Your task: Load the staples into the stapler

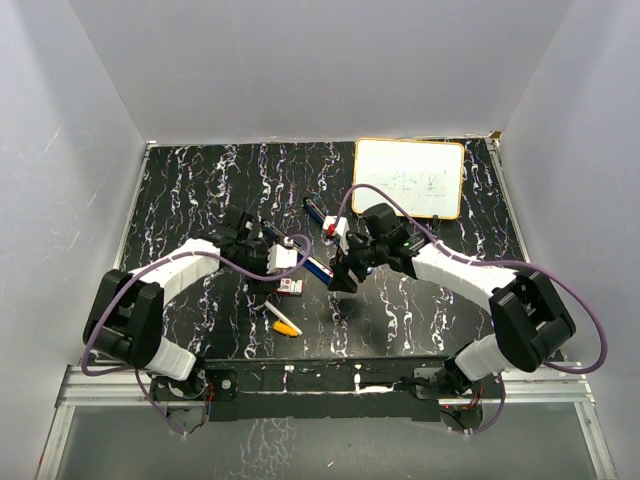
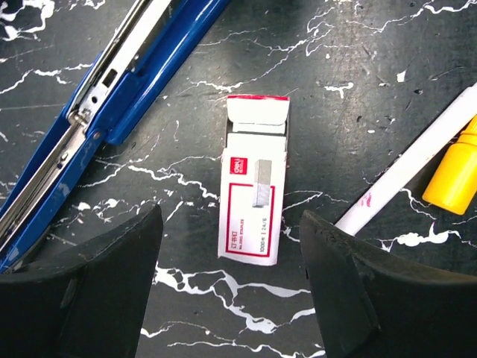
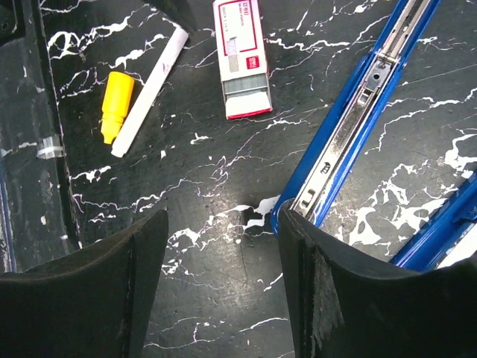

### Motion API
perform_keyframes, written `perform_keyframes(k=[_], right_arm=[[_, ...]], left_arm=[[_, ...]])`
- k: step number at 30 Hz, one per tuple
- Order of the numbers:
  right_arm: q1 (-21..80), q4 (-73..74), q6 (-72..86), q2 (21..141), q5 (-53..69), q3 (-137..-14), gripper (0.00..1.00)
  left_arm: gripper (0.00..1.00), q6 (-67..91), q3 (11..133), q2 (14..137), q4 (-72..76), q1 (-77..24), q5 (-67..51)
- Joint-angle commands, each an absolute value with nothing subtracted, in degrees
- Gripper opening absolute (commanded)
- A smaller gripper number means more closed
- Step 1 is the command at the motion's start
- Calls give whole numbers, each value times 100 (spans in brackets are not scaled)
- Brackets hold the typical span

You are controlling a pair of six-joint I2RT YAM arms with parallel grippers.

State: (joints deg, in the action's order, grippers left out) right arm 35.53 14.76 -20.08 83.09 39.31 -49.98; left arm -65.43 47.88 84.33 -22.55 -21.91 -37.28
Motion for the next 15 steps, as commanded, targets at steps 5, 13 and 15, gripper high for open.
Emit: perform_keyframes(k=[5,13,15], right_arm=[[3504,886,-1667,8370,4308,-4878,60],[3500,248,-896,8595,4486,-4701,53],[3502,120,-730,8697,4583,-4685,51]], left_arm=[[71,-6836,4525,8563,-1931,-2481,-3689],[63,-6971,4299,8722,-1692,-2532,-3464],[62,-6974,4272,8759,-1636,-2533,-3428]])
